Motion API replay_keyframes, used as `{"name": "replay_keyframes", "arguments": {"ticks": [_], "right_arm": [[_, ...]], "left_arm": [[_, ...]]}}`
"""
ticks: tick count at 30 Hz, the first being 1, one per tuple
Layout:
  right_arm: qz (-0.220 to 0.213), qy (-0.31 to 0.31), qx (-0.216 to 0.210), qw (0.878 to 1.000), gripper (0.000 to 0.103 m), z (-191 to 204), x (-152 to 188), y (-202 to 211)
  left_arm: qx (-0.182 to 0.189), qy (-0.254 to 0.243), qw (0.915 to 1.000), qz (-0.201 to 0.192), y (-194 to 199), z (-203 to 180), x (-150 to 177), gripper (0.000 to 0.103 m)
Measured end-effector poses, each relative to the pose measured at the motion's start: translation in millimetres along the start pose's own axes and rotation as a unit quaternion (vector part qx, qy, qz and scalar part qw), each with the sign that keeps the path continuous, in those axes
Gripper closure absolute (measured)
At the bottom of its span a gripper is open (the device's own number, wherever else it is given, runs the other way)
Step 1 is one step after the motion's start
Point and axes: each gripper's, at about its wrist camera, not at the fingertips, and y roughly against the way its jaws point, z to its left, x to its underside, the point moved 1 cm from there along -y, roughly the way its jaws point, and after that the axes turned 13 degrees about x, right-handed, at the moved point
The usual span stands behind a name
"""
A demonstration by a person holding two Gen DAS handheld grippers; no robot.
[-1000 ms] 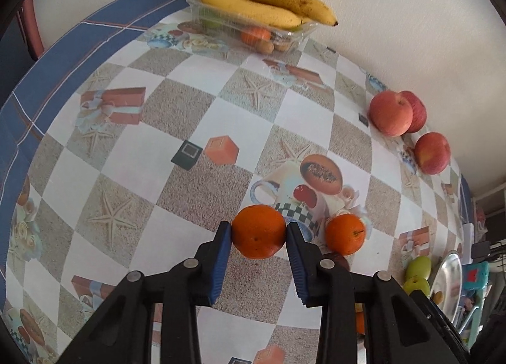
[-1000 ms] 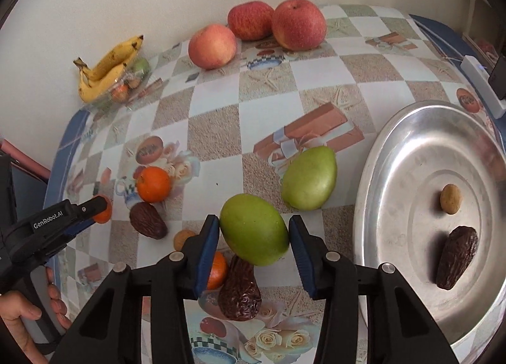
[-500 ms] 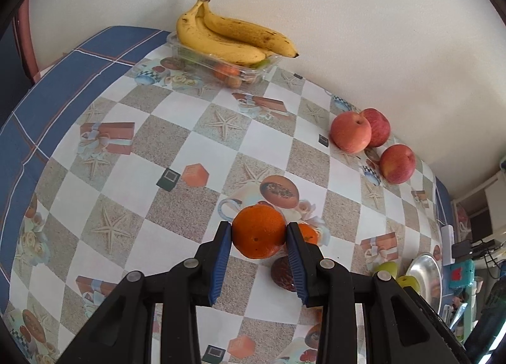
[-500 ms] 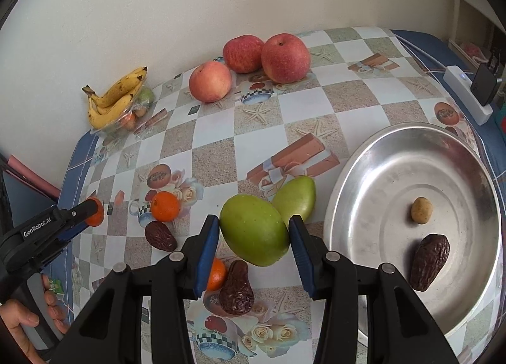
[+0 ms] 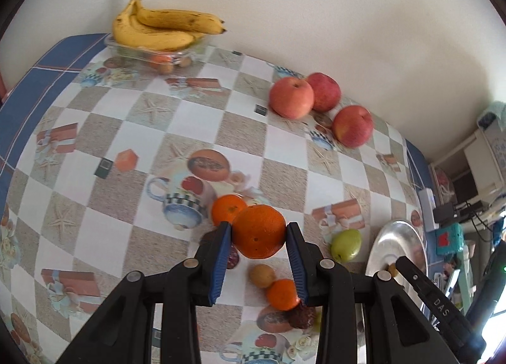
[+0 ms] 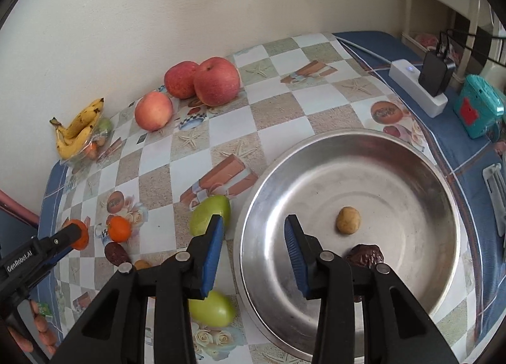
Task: Organize fruits
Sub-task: 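Grasp a green pear with the right gripper while the left gripper grasps an orange, then lift the green pear and orange and carry them toward the steel plate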
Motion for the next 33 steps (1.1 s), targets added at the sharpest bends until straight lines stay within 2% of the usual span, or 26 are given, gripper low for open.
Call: {"name": "replay_keyframes", "arguments": {"ticks": [5, 9, 17, 29, 33], "right_arm": [[0.003, 0.023, -0.007, 1.0, 0.062, 12.4, 5.3, 2.3], [0.01, 0.075, -0.013, 0.997, 0.062, 39.9, 19.0, 2.6], [0.034, 0.126, -0.034, 0.991, 0.062, 73.7, 52.2, 3.7], [0.061, 0.146, -0.037, 0.987, 0.062, 63.8, 106.9, 17.9], [0.075, 0.158, -0.052, 0.983, 0.061, 61.2, 128.0, 23.0]], "left_arm": [[-0.007, -0.012, 0.9998, 0.012, -5.7, -7.6, 6.3, 0.065], [-0.015, 0.0, 0.9997, 0.021, -6.4, 2.4, 14.4, 0.065], [-0.026, 0.012, 0.9986, 0.044, -5.6, 14.0, 45.0, 0.065], [-0.03, 0.03, 0.9968, 0.068, 5.4, 19.1, 99.5, 0.065], [-0.029, 0.033, 0.9965, 0.07, 8.3, 19.8, 109.6, 0.065]]}}
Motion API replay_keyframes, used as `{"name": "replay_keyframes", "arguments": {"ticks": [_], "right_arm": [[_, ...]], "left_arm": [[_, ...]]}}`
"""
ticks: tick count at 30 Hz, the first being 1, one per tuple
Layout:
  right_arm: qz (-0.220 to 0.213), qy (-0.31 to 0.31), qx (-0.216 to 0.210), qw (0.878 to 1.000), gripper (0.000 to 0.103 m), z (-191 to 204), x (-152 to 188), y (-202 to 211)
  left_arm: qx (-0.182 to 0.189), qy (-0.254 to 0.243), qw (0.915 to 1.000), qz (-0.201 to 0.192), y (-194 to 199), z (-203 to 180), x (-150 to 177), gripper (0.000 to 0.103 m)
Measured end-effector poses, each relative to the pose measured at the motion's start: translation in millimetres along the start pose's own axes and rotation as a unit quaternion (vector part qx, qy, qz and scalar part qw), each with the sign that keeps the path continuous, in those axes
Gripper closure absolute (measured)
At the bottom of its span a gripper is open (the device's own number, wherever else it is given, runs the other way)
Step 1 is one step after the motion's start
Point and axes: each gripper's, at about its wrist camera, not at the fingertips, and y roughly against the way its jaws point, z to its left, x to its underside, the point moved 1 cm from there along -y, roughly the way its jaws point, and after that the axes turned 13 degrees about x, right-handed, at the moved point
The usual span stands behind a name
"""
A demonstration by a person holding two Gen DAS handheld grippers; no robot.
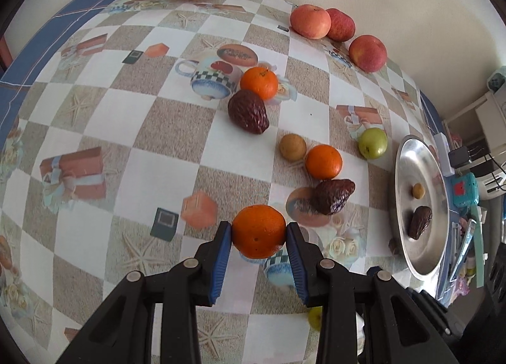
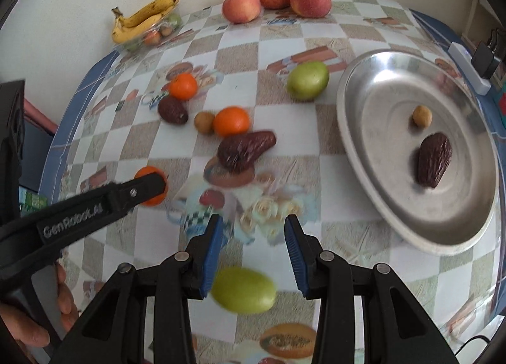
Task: Organize fruits
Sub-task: 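Lift the green pear and orange and carry them toward the steel plate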
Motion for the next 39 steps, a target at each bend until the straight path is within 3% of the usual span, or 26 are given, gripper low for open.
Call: {"name": "replay_keyframes", "arguments": {"ticks": [6, 18, 25, 28, 32, 39], "right_arm": [[0.015, 0.009, 0.002, 1.0, 0.053, 2.9, 13.5, -2.5], [0.036, 0.028, -0.009, 0.999, 0.049, 9.9, 15.0, -12.1], [0.047, 0.045, -0.024, 0.998, 0.049, 18.2, 16.3, -17.4], [0.043, 0.047, -0.032, 0.997, 0.058, 19.3, 16.4, -15.5], [0.041, 0.046, -0.034, 0.998, 0.059, 19.7, 15.8, -15.2], [0.006, 0.016, -0.042, 0.999, 0.059, 9.0, 7.0, 0.0]], "left_arm": [[0.0, 0.01, 0.9999, 0.003, -1.2, 5.2, 2.9, 0.065], [0.003, 0.012, 0.9999, 0.0, -0.9, 5.9, 0.2, 0.065], [0.002, 0.014, 0.9999, -0.001, -1.0, 6.5, -0.1, 0.065], [0.002, 0.014, 0.9999, -0.001, -0.9, 6.9, -0.4, 0.065], [0.003, 0.016, 0.9999, -0.002, -0.7, 7.4, -0.5, 0.065], [0.011, 0.01, 0.9999, -0.006, 1.1, 4.8, -1.4, 0.065]]}}
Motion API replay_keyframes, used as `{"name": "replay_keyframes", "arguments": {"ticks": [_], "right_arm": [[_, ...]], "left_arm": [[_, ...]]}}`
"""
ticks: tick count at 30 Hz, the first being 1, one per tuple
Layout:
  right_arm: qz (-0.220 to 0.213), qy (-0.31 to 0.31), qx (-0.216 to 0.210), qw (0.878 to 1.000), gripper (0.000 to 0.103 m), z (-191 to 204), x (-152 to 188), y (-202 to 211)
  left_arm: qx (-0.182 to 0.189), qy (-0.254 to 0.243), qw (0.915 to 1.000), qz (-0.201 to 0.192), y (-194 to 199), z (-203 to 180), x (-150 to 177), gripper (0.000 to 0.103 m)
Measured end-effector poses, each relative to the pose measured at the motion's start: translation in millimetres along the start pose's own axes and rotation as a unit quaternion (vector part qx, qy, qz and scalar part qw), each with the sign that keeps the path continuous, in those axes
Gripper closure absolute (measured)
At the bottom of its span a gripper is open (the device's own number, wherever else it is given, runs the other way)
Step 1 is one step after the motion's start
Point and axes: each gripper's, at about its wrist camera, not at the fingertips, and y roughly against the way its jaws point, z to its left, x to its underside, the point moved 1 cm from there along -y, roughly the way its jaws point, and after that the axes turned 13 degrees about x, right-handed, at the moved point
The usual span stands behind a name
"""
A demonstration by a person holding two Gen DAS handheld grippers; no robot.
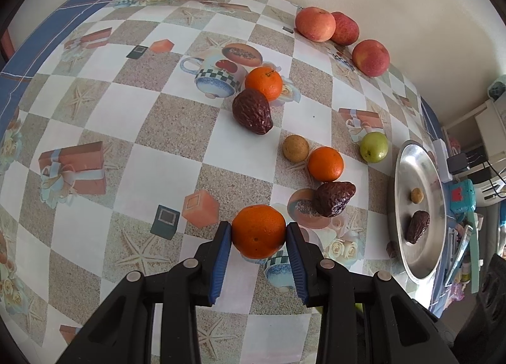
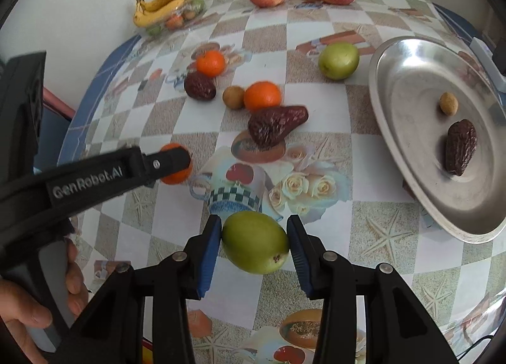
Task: Organize fruits
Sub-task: 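Lift the green pear and orange and carry them toward the steel plate, then lower the pear and orange into the steel plate and open both grippers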
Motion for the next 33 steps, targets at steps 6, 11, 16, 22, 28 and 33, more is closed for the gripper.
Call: {"name": "replay_keyframes", "arguments": {"ticks": [6, 11, 16, 22, 28, 33], "right_arm": [[-0.035, -0.024, 0.006, 0.999, 0.059, -9.1, -19.3, 16.8], [-0.056, -0.037, 0.031, 0.997, 0.059, -15.2, -46.5, 24.6], [-0.067, -0.054, 0.027, 0.996, 0.059, -23.4, -74.4, 25.6], [-0.078, -0.075, 0.016, 0.994, 0.059, -37.3, -103.7, 22.8], [-0.085, -0.105, 0.027, 0.99, 0.059, -69.4, -120.3, 21.6], [-0.088, -0.152, 0.058, 0.983, 0.059, -114.4, -121.1, 22.9]], "left_arm": [[0.003, -0.002, 0.9999, -0.015, 3.2, -4.4, -11.5, 0.065], [-0.001, 0.004, 0.9997, -0.025, 0.7, -8.2, -31.3, 0.065], [-0.003, 0.004, 0.9997, -0.023, -5.5, -13.9, -50.0, 0.065], [-0.006, -0.005, 0.9994, -0.032, -13.1, -28.5, -80.4, 0.065], [-0.005, -0.047, 0.9984, -0.029, -27.7, -65.4, -97.3, 0.065], [0.011, -0.098, 0.995, -0.014, -43.9, -107.2, -92.6, 0.065]]}}
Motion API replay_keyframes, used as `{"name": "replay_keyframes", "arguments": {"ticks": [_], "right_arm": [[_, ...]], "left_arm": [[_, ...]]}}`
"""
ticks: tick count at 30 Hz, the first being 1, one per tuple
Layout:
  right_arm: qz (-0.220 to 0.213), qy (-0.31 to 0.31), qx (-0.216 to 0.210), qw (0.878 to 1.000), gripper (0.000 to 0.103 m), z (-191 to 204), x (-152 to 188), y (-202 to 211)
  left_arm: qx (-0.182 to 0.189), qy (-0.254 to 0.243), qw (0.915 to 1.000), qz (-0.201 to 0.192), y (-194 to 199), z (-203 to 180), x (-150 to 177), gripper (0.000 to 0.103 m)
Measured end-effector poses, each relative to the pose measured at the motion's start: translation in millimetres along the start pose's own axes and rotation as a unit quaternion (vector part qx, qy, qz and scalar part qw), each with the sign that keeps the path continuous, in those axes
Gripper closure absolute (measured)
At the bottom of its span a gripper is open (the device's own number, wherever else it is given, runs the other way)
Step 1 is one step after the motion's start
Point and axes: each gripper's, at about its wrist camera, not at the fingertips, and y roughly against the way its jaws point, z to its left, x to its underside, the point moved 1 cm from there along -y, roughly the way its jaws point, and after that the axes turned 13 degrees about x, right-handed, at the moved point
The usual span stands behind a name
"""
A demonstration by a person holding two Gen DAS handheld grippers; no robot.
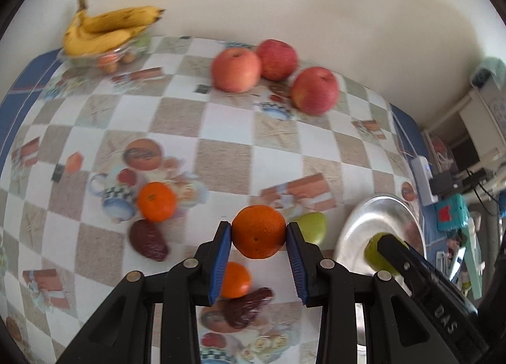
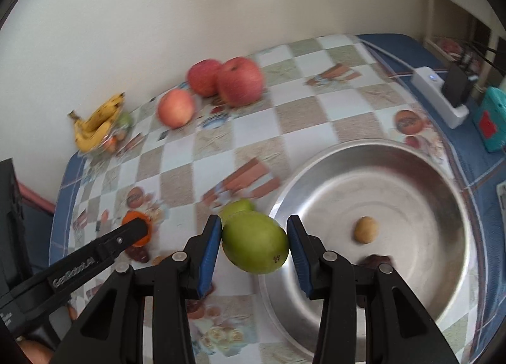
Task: Organize fruits
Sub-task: 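Lower the pear and orange into the steel plate and open both grippers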
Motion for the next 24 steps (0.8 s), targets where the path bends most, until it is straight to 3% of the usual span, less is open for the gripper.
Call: {"name": "replay_keyframes", "arguments": {"ticks": [7, 12, 18, 20, 24], "right_arm": [[-0.001, -0.07, 0.05, 0.996, 0.058, -60.0, -5.9, -7.6], [-0.003, -0.099, 0.085, 0.992, 0.058, -91.2, -4.2, -8.5], [0.006, -0.116, 0.093, 0.989, 0.058, -107.5, -0.4, -11.9], [0.009, -0.116, 0.094, 0.989, 0.058, -107.8, 0.0, -13.4], [0.002, -0.113, 0.092, 0.989, 0.058, -105.1, -1.2, -10.1]], "left_arm": [[0.031, -0.093, 0.9947, 0.029, -23.6, -64.9, 17.5, 0.065], [0.063, -0.13, 0.988, 0.054, -38.2, -94.5, 34.3, 0.065], [0.071, -0.14, 0.9842, 0.082, -52.1, -105.2, 47.2, 0.062], [0.076, -0.138, 0.9839, 0.085, -53.2, -105.1, 48.8, 0.054], [0.077, -0.142, 0.9831, 0.085, -52.5, -105.4, 49.8, 0.053]]}}
